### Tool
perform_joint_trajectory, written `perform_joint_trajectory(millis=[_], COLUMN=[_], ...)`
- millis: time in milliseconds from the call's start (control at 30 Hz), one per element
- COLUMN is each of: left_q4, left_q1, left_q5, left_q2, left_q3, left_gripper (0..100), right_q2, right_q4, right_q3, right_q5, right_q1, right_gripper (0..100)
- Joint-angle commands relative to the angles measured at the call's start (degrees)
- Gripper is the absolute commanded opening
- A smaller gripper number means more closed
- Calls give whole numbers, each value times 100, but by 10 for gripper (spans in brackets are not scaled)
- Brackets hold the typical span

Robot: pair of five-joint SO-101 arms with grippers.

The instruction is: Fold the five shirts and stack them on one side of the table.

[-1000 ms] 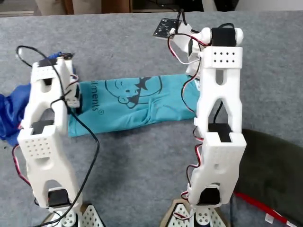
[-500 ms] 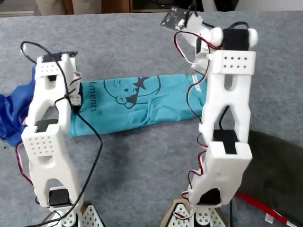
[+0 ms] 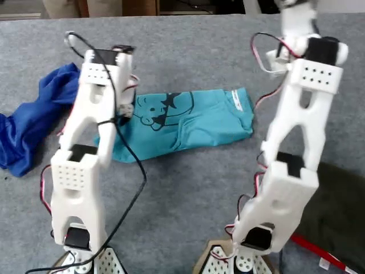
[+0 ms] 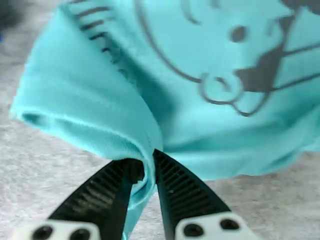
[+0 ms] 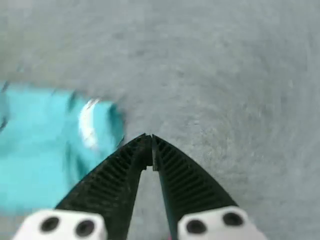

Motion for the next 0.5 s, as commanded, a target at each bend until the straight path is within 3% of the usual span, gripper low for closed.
perform_joint_trajectory(millis=[0,100,467], left_q4=[70,70,62], left_q1=[440,809,1811], left_q5=[123,149,756], left_q2=[-347,-347,-286], left_q3=[-264,-545,-2374], left_gripper=[19,19,19], right_q2=[629,1200,1578], right_q4=[-826,-1081,-1407], right_q3=[4,-31,-163], right_q5=[-932,-1319,-1143], right_q1=[558,927,1042], right_gripper=[5,5,5])
